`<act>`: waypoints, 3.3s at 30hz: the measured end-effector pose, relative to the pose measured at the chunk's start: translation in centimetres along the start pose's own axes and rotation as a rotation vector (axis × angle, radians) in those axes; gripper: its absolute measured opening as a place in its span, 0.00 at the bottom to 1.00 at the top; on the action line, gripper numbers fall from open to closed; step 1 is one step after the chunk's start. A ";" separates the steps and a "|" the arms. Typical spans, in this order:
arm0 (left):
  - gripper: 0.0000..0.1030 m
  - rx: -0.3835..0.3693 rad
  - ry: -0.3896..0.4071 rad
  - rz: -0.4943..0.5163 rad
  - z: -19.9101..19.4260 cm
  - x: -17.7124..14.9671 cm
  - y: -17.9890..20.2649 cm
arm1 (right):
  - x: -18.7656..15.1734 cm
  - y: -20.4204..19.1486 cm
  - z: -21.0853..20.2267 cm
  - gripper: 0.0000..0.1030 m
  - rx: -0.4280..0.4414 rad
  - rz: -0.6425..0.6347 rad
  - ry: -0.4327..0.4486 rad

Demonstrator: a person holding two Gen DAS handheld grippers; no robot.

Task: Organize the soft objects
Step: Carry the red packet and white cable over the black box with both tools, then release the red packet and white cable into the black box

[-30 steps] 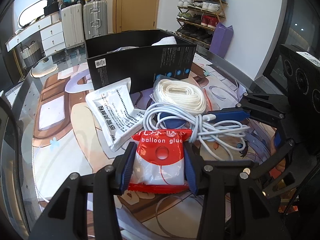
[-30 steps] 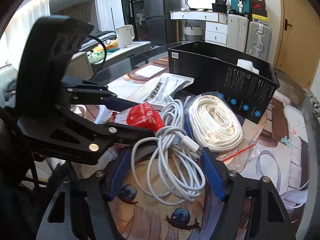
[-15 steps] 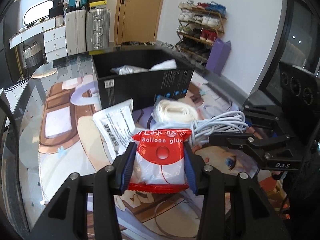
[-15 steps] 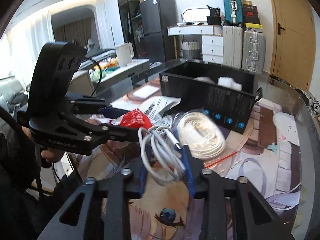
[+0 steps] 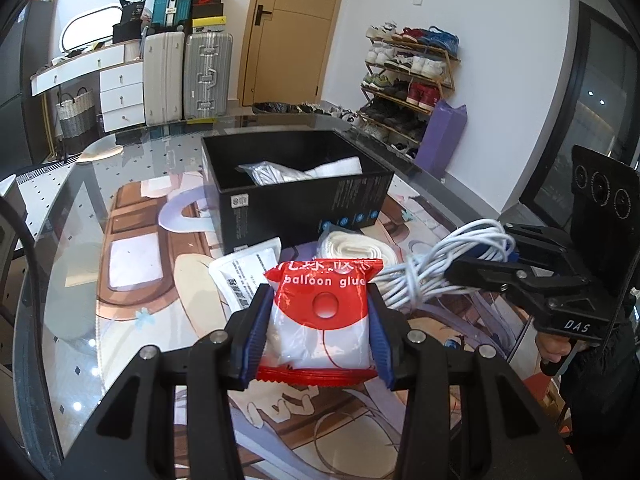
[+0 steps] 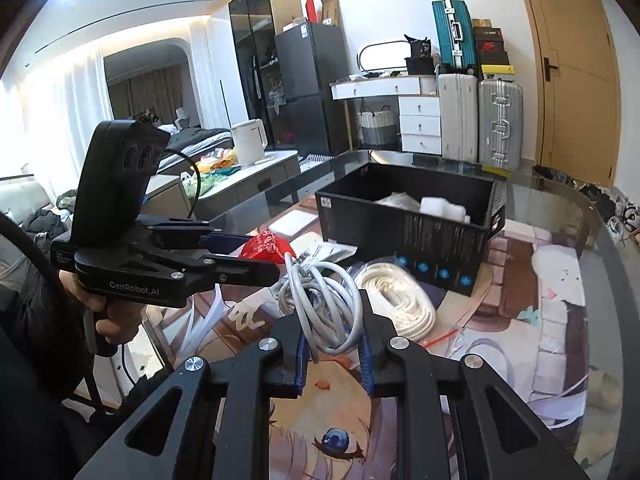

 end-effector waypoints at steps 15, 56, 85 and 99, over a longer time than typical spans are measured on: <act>0.43 0.083 0.061 -0.016 -1.1 2.6 -1.7 | 3.5 0.1 -4.6 0.19 -0.047 0.028 0.174; 0.43 0.196 0.051 -0.026 4.7 9.5 -5.9 | 12.1 4.8 1.3 0.19 -0.163 0.105 0.180; 0.43 0.201 -0.055 -0.022 10.9 8.9 -6.5 | 11.4 7.1 9.3 0.19 -0.329 0.058 0.084; 0.85 0.217 -0.035 -0.002 8.0 8.7 -5.0 | 9.9 6.3 5.2 0.65 -0.290 0.044 0.151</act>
Point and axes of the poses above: each gripper's, at about its wrist camera, not at the fingertips, and z roughly the way its jaws point, y to its right, x to its top, the point moved 6 cm from there along z, roughly the way its jaws point, and after that the axes turned 15 degrees about z, right-handed, at the moved point
